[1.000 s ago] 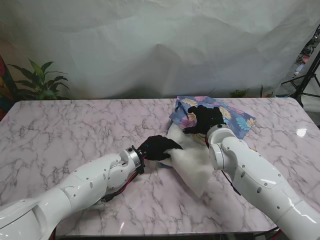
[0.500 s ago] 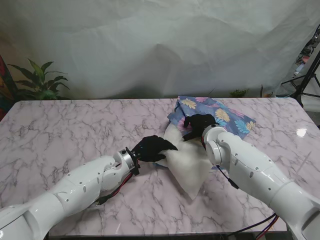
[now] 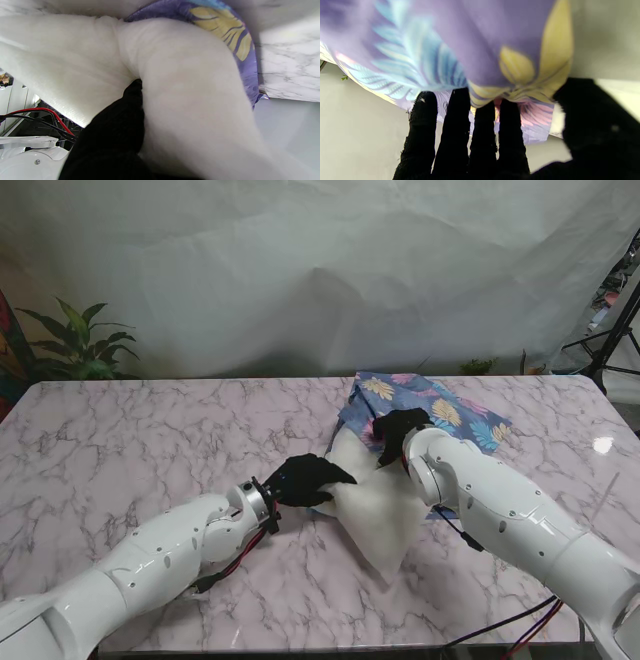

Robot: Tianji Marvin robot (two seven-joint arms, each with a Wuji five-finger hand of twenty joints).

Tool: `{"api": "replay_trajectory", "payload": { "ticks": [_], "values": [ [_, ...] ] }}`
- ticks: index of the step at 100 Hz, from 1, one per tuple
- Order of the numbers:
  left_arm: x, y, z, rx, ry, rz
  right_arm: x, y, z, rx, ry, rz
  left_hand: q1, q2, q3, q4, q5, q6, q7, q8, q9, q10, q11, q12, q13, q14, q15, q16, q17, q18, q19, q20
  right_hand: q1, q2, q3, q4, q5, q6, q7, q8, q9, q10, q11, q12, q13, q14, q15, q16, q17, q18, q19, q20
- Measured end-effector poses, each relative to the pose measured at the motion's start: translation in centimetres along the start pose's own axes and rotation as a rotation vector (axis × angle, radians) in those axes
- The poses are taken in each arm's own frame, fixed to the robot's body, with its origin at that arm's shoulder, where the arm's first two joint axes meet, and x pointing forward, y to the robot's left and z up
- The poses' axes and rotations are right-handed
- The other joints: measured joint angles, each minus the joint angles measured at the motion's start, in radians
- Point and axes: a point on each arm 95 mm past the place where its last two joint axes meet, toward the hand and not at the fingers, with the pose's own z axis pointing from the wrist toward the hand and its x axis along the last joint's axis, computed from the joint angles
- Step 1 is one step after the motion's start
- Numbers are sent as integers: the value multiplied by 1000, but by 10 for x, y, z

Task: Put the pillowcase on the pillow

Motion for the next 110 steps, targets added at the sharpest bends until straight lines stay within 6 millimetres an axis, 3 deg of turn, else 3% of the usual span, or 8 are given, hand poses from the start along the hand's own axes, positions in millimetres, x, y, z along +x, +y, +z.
{"api": "replay_trajectory", "payload": {
  "ticks": [6, 14, 22, 35, 42, 47, 81, 110],
  "values": [
    [2, -1, 0, -3, 1, -3, 0, 1, 3, -27, -3, 27, 0, 0, 0, 0, 0, 1, 0, 0, 8, 0, 0, 0, 0, 0, 0, 0, 0, 0, 0, 0, 51, -16, 202, -28, 122, -31, 41, 10, 144, -5, 0, 0, 130, 0, 1, 39, 97, -1, 40, 2],
    [2, 0, -1, -4, -5, -9, -3, 2, 8, -85, -19, 91, 0, 0, 0, 0, 0, 1, 1, 0, 8, 0, 9, 1, 0, 0, 0, 0, 2, 0, 0, 0, 223, 1, 233, -74, 298, -85, 183, -107, 394, -8, -25, 4, 305, -7, 84, 122, 242, -1, 103, 10],
    [1, 1, -2, -6, -13, -14, -8, 3, 10, -101, -36, 166, 0, 0, 0, 0, 0, 1, 2, 0, 8, 0, 11, 1, 0, 0, 0, 0, 3, 0, 0, -1, 265, 24, 232, -74, 390, -94, 245, -175, 509, 12, -39, 1, 416, -17, 157, 165, 356, 3, 146, 26],
    [-1, 2, -2, -20, -41, -33, -5, 6, 8, -64, -33, 184, 16, 16, -53, 1, 0, 1, 0, 0, 8, 0, 9, 14, 0, -1, 0, -10, 12, -9, -16, -10, 265, 33, 232, -73, 399, -94, 279, -188, 521, 34, -9, 78, 455, -29, 307, 270, 458, 11, 176, 64],
    [-1, 2, -1, -33, -72, -46, -3, 9, 6, -65, -32, 251, 53, 78, -274, 76, 1, 1, -5, -12, 48, -1, -82, 114, -5, -7, 37, -52, 28, -23, -44, 57, 266, 33, 234, -72, 399, -94, 281, -156, 521, 49, 19, 126, 465, -33, 360, 309, 490, 13, 189, 88],
    [1, 1, 0, -31, -94, -47, -2, 12, 5, -62, -33, 343, 61, 78, -322, 85, 30, -6, 23, -12, 88, -1, -92, 158, -1, -7, 95, -62, 54, -24, -43, 101, 267, 33, 243, -72, 399, -92, 281, -129, 521, 60, 34, 158, 465, -33, 409, 329, 509, 14, 198, 103],
    [11, 1, 8, 34, -231, -66, 29, 27, -12, -104, 34, 602, 61, 78, -344, 85, 50, -28, 209, 14, 150, 23, -39, 284, 86, -5, 263, -79, 204, -24, 32, 126, 279, 41, 259, -71, 394, -68, 280, -21, 507, 115, 113, 283, 471, -65, 650, 404, 583, 18, 258, 178],
    [20, -13, 15, 117, -324, -53, 52, 40, -31, -143, 115, 648, 61, 78, -344, 85, 62, -7, 217, 28, 163, 52, -26, 297, 117, 6, 291, -76, 230, -24, 62, 141, 280, 41, 261, -67, 394, -56, 280, -9, 505, 129, 136, 300, 471, -65, 651, 409, 591, 20, 271, 200]
  ]
}}
